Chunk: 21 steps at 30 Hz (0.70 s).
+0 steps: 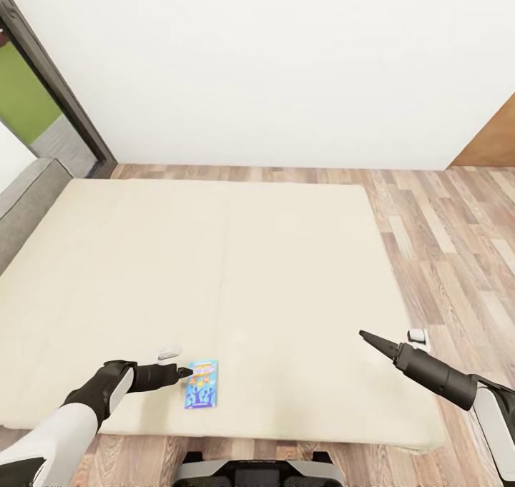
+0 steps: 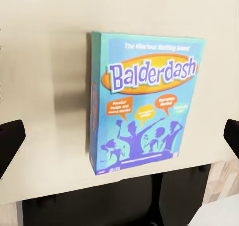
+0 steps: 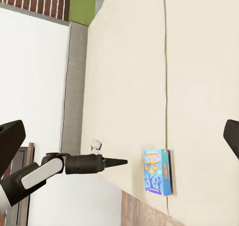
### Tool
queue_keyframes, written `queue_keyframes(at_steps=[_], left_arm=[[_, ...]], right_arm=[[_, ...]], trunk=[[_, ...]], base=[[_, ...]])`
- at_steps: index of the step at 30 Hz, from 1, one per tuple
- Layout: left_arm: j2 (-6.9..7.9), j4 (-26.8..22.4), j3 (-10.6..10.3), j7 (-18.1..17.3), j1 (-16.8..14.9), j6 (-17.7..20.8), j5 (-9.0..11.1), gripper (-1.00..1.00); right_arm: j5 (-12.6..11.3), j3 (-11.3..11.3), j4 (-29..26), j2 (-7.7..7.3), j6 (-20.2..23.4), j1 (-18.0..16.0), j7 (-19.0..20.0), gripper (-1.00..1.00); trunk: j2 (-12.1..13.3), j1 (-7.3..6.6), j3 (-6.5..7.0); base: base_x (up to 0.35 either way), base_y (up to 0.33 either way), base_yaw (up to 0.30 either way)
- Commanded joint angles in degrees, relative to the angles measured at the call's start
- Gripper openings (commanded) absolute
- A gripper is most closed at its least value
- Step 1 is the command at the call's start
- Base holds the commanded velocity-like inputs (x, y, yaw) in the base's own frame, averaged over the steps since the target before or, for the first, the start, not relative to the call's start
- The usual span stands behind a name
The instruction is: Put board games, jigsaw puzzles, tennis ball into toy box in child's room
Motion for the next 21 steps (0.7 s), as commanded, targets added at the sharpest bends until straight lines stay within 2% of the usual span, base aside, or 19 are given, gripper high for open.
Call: queue_keyframes(at_steps=[1, 5, 11, 16, 21], left_arm=[[-0.02, -0.2, 0.4, -0.2, -0.2, 0.7, 0.1, 1.0], [-0.1, -1.0, 0.4, 0.0, -2.4, 2.0, 0.0, 1.0], [-0.31, -1.4, 0.4, 0.4, -5.8, 6.0, 0.0, 1.0], [-0.92, -1.6, 0.4, 1.3, -6.8, 7.4, 0.0, 1.0], [-2.19, -1.8, 0.4, 3.4, -8.2, 8.2, -0.1, 1.0]], right_arm=[[-0.1, 0.0, 0.0, -0.01, 0.3, 0.0, 0.1, 1.0], [-0.1, 0.0, 0.5, -0.01, 0.3, 0.0, 0.1, 1.0], [-0.1, -0.1, 1.1, -0.01, 0.3, 0.0, 0.0, 1.0], [-0.1, -0.1, 1.3, -0.03, 0.3, 0.0, 0.0, 1.0], [-0.1, -0.1, 1.4, -0.02, 0.3, 0.0, 0.0, 1.0]], trunk=[[-0.1, 0.03, -0.17], [-0.1, 0.03, -0.55], [-0.1, 0.03, -1.11], [-0.1, 0.03, -1.58], [-0.1, 0.03, -2.05]], base=[[0.0, 0.0, 0.0], [0.0, 0.0, 0.0], [0.0, 0.0, 0.0], [0.0, 0.0, 0.0], [0.0, 0.0, 0.0]])
